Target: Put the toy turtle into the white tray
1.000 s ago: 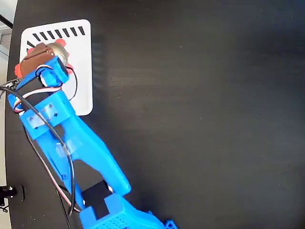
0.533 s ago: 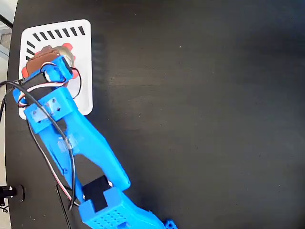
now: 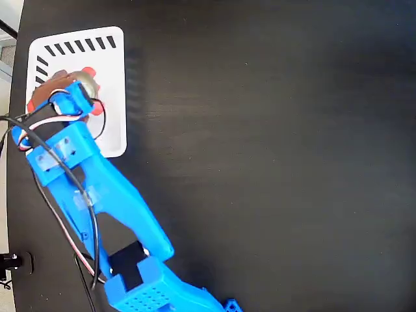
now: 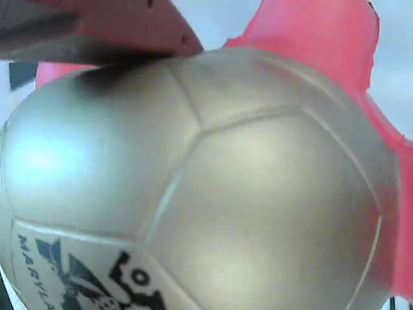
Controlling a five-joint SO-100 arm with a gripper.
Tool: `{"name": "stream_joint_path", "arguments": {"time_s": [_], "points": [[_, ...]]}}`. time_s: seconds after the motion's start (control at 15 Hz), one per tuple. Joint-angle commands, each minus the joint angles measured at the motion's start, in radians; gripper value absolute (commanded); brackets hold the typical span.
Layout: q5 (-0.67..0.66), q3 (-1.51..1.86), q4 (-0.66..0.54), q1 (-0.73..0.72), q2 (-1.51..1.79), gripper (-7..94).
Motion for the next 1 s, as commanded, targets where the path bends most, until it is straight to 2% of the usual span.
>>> {"name": "stream_joint_path", "arguments": {"time_s": [0.0, 0.13, 0.33, 0.4, 0.93], "points": [[0.011, -0.052, 0.011, -0.026, 0.054, 44], [0.018, -0.052, 0.023, -0.031, 0.055, 51], [0.025, -0.052, 0.031, -0.037, 0.058, 51], [0.023, -0.052, 0.032, -0.038, 0.060, 59], [0.026, -0.043, 0.061, -0.041, 0.101, 58]]}}
